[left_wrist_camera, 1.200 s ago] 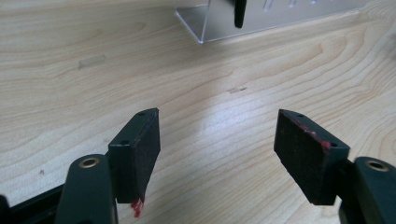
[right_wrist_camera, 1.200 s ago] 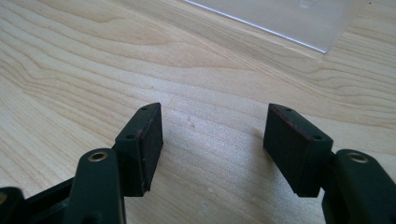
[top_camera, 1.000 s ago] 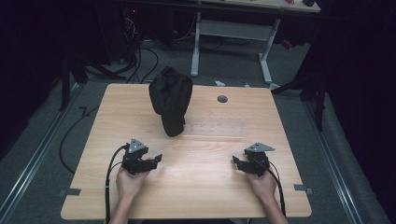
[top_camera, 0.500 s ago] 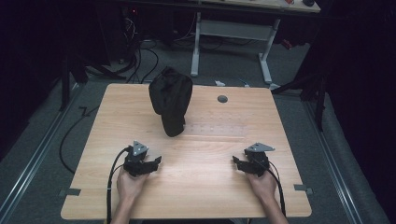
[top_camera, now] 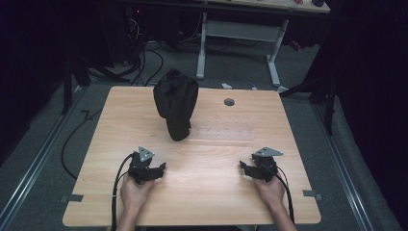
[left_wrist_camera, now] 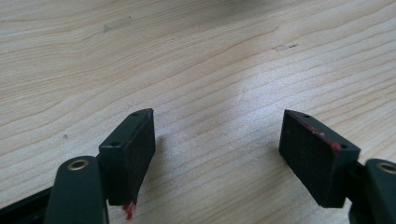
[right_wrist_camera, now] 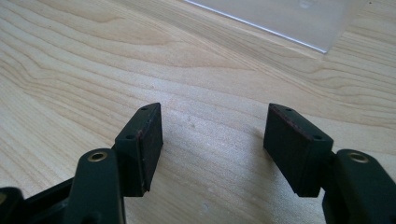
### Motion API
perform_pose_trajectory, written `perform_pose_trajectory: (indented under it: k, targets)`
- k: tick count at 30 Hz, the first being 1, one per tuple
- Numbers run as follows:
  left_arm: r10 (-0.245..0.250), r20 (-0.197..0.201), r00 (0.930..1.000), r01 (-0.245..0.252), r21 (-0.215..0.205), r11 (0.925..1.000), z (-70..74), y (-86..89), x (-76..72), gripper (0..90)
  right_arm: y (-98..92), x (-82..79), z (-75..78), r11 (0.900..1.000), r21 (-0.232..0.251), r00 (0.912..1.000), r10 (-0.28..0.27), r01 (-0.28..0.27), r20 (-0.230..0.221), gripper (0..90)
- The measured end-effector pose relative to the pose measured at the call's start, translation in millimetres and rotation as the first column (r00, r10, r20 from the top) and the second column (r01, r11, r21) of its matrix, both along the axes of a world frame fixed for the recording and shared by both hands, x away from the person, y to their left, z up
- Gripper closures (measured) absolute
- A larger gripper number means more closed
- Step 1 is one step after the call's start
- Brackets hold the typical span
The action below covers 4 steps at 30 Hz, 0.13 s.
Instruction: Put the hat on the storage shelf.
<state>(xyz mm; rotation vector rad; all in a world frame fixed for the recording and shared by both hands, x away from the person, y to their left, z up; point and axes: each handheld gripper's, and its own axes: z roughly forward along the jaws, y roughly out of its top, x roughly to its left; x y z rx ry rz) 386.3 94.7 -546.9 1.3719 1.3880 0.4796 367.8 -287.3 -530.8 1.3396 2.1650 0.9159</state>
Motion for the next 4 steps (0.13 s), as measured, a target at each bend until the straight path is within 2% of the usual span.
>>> perform_pose_trajectory:
  k: [4]
  targets:
    - [0.0,0.0,1.0,0.0,0.0,1.0,0.0,0.0,0.0,27.2,-0.2,0.2,0.1,1.0,-0.003,1.0,0.003,-0.003,0.001,37.3]
